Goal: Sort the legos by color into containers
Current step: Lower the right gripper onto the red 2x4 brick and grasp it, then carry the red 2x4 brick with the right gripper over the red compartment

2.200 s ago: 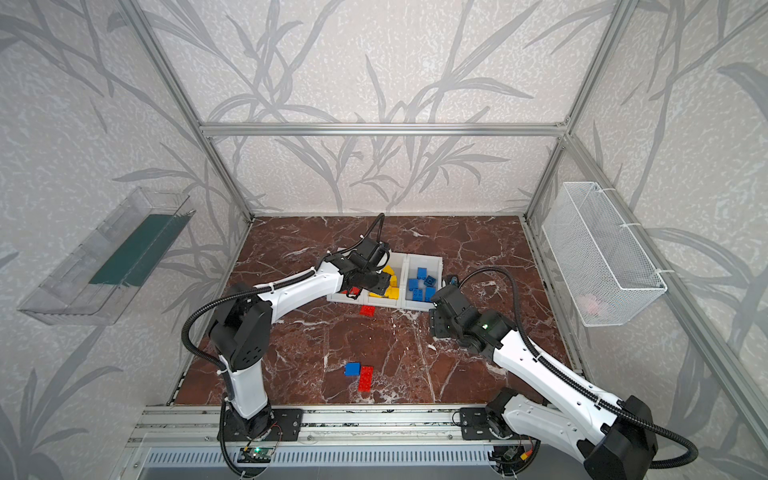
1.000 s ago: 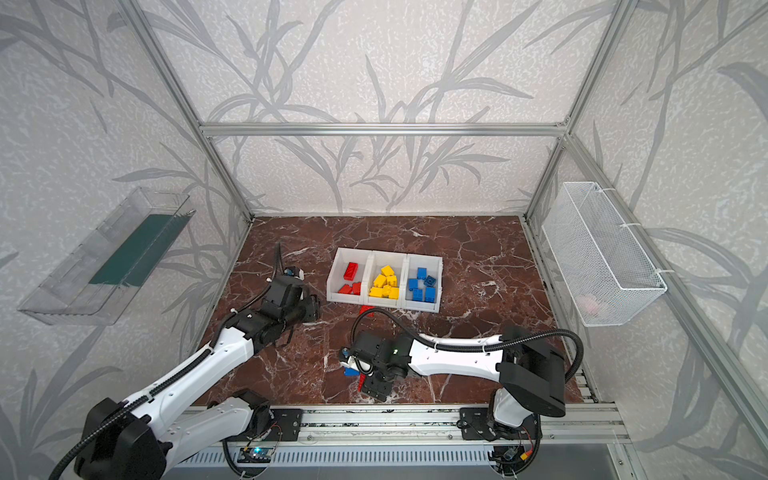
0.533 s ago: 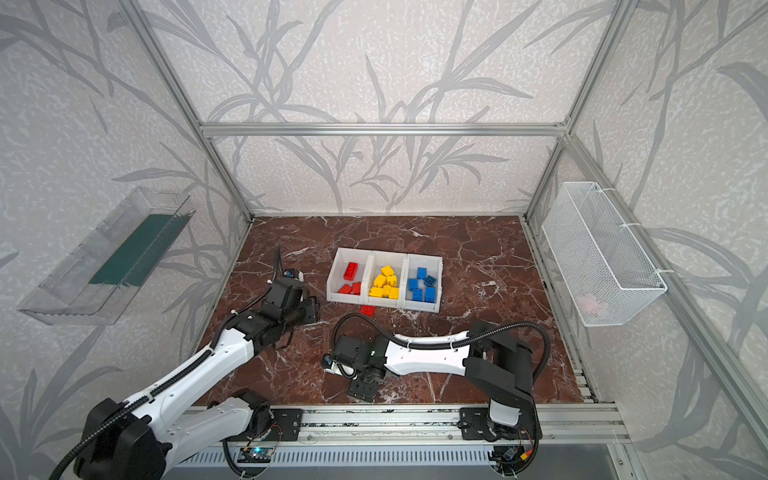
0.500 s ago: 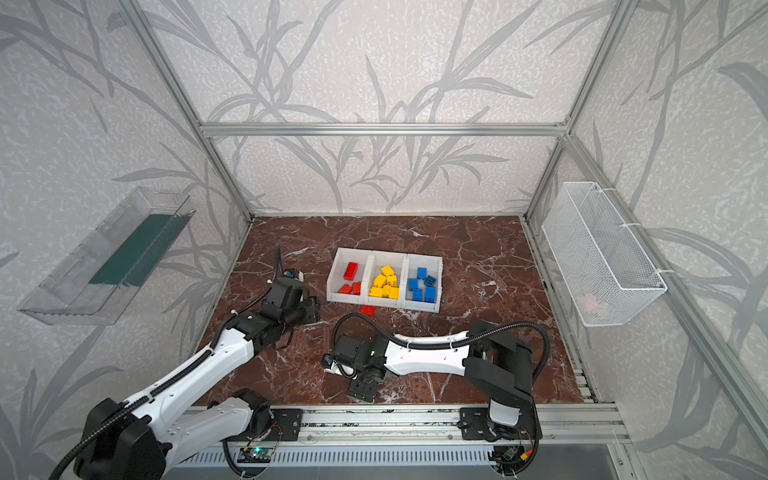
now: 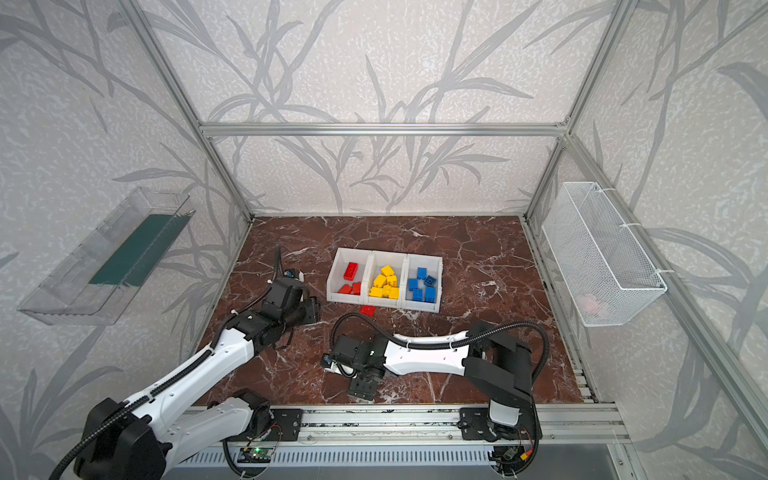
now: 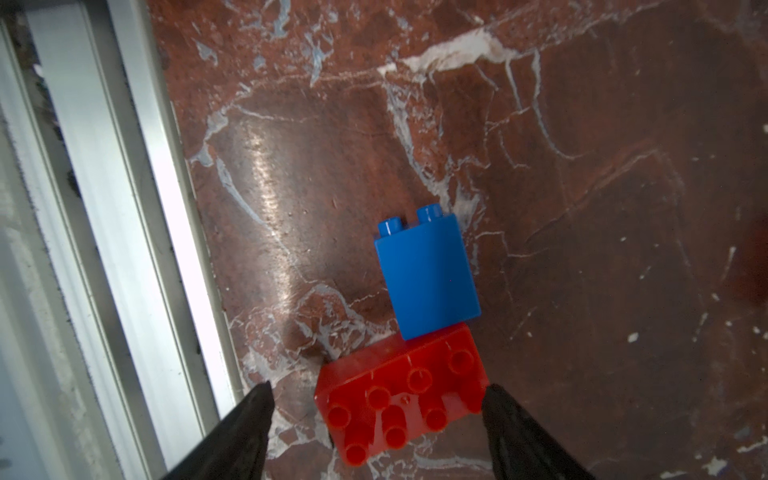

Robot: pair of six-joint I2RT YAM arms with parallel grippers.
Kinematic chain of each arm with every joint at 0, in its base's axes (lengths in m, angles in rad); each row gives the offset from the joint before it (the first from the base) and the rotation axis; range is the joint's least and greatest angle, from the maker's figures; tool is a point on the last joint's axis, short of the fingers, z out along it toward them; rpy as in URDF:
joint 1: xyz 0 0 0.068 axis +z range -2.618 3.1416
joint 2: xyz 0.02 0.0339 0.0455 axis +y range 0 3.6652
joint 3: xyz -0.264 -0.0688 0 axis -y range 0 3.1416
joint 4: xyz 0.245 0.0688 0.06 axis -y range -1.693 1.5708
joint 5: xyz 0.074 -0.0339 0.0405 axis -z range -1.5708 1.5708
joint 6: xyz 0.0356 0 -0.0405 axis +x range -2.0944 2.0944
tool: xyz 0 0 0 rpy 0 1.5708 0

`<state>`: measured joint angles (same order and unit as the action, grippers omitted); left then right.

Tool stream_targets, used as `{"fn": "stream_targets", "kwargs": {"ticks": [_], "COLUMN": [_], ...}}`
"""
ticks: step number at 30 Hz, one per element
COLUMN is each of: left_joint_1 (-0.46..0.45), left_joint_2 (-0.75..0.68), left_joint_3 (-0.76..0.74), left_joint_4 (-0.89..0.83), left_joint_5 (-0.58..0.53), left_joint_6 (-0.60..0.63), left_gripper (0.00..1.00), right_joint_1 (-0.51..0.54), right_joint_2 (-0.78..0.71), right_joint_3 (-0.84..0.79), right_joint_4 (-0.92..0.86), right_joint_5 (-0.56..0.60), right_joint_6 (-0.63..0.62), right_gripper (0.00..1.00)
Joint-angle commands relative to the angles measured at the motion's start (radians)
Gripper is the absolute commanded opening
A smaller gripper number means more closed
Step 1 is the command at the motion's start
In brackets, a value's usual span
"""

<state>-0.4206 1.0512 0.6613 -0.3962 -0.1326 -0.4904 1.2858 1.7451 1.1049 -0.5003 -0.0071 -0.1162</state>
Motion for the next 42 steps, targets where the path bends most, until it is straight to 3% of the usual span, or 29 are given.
{"fn": "stream_targets", "kwargs": {"ticks": [1,16,23,32,36,42], "left_joint_1": [0.004,0.004,0.004,0.004,0.004,0.003], "left_joint_2": [0.004,-0.044,-0.062,-0.064,-0.065,-0.066], "left_joint_3": [0.004,-0.009,-0.019,-0.019,-0.02,-0.022], "left_joint_4": [-0.01,-0.035,-0.04,-0.039,-0.042,-0.042], "left_joint_5": [-0.006,-0.017,-0.019,-0.013,-0.014,-0.016], "left_joint_6": [-0.011,-0.021,-0.027,-0.028,-0.029,-0.028], "left_gripper": [0.62,0.62,0.62,0.62,0.62,0.62], "right_joint_1": [0.005,-0.046,-0.06,-0.059,-0.06,-0.06], "right_joint_2": [-0.068,-0.013,0.034,0.082,0.097,0.086], "right_joint_3": [-0.014,-0.039,-0.026,-0.014,-0.014,-0.038], "right_joint_4": [0.001,0.022,0.034,0.082,0.1,0.097], "right_joint_5": [-0.003,-0.034,-0.073,-0.027,-0.016,0.003], "right_joint_6": [-0.045,-0.259,-0.283,-0.28,-0.265,-0.234], "right_gripper": [0.81,0.87,0.88,0.87,0.82,0.6]}}
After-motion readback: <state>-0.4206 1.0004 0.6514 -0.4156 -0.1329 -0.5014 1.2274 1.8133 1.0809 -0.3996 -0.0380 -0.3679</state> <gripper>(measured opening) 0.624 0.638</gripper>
